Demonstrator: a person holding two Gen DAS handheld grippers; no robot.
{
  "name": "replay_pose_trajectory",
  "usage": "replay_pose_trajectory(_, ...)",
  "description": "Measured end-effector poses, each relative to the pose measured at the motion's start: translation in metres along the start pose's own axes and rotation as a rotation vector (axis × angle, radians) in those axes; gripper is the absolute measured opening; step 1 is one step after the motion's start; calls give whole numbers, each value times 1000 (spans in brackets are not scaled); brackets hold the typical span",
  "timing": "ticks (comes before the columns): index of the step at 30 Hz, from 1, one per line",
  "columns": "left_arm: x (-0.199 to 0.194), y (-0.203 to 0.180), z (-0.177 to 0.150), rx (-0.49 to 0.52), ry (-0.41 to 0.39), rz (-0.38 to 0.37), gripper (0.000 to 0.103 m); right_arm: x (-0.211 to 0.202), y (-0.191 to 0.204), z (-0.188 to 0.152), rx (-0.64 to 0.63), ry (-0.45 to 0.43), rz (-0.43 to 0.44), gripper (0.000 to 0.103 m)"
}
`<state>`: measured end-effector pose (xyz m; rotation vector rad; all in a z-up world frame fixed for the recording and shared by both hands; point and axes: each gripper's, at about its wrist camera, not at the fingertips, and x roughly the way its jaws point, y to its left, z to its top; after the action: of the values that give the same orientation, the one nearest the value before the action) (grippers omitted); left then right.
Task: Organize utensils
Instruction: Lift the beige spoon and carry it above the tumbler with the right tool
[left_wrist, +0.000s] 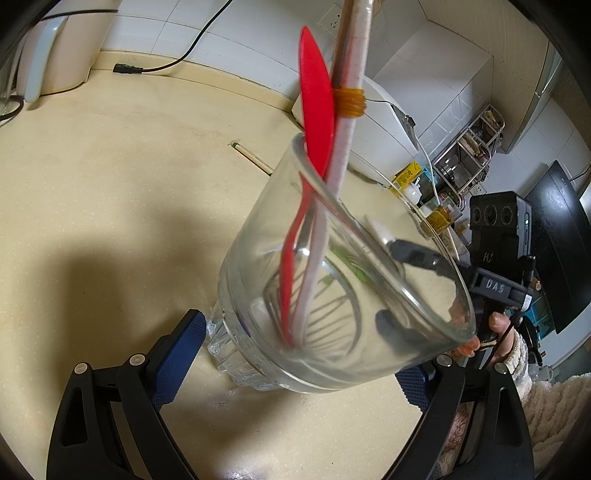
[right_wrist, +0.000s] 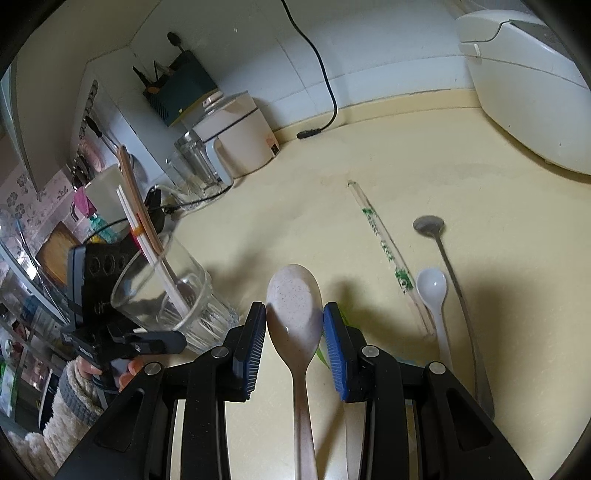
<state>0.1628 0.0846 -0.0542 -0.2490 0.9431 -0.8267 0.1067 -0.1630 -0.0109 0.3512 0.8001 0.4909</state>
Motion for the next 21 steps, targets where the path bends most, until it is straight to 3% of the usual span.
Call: replay_pose_trajectory(21, 0, 0, 0, -1, -1, -1, 95, -47, 35, 39, -39, -180, 92, 32)
